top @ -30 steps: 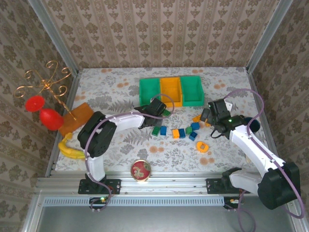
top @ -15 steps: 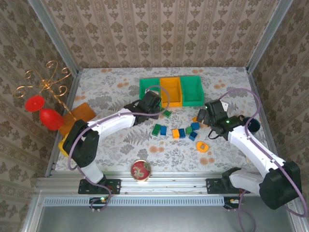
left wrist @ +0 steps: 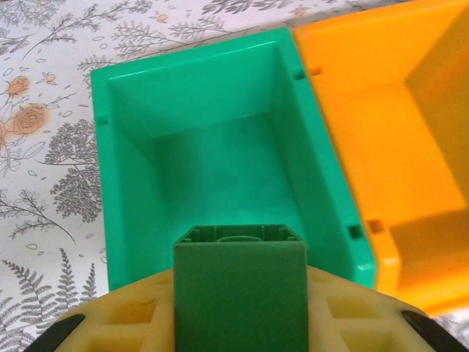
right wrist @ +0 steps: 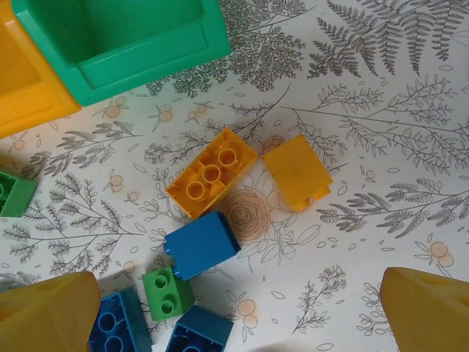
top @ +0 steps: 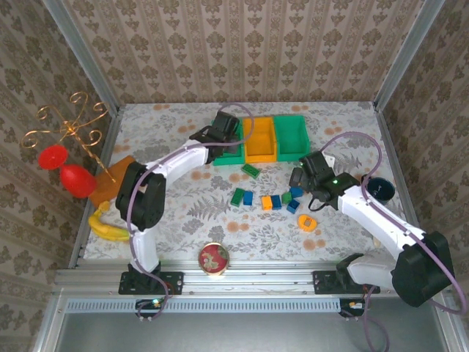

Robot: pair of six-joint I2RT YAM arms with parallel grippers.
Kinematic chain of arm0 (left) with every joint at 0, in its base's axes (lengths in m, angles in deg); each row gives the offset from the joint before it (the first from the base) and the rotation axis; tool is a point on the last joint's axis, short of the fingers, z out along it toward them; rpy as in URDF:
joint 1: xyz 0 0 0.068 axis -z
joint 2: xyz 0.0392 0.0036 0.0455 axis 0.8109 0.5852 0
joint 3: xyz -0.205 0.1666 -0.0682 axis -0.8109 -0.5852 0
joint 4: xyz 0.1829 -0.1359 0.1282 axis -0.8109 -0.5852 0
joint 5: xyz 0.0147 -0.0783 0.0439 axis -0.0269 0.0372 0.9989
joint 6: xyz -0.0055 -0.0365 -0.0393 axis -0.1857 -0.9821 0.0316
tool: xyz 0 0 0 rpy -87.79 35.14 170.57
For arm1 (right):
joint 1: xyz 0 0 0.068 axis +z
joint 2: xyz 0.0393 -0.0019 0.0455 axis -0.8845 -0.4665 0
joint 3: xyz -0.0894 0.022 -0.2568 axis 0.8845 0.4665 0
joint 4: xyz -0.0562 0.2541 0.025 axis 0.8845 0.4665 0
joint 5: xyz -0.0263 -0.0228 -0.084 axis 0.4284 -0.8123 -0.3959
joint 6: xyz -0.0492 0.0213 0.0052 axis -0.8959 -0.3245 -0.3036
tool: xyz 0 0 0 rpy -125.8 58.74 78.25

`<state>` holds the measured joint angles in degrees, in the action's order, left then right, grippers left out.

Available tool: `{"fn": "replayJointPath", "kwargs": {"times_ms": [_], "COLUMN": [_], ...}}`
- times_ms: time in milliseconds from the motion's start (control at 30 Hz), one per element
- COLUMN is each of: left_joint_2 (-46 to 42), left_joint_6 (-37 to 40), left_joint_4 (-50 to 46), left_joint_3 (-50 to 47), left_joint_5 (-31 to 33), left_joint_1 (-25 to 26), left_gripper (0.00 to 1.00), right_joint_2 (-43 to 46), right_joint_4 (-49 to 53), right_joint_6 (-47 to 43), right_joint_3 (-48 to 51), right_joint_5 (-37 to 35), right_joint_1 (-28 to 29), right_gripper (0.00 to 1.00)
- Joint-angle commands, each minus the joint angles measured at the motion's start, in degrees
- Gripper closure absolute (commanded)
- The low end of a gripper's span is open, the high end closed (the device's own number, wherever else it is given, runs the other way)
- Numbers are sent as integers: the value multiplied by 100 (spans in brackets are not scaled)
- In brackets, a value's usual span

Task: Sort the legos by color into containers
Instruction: Place the lego in the container.

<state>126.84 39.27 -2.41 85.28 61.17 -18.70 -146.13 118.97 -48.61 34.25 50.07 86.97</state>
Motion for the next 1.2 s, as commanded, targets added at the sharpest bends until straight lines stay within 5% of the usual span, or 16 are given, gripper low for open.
{"fn": "replayJointPath", "kwargs": {"times_ms": [0,300,900,1167], "left_joint_2": [268,651,-22,-815], "left_joint_6": [157,69,-62,-166], "left_joint_4": [-145,-175,-40,174], "left_joint_3": [341,693,212,-454], "left_joint_5": [-129,-245,-268,-316], "left_joint_1": [-102,-226,-217,-147], "left_gripper": [78,67,43,20], "right_joint_2": [-95,-188,-768,-917], "right_joint_4": [472,644,620,691], "right_joint_6": [362,601,740,858], "right_joint_3": [-224,-199,-260,-203], "right_joint_5": [-89,362,1042,1181], "right_joint_1": [84,133,168,212], "right_gripper": [2,8,26,28]}}
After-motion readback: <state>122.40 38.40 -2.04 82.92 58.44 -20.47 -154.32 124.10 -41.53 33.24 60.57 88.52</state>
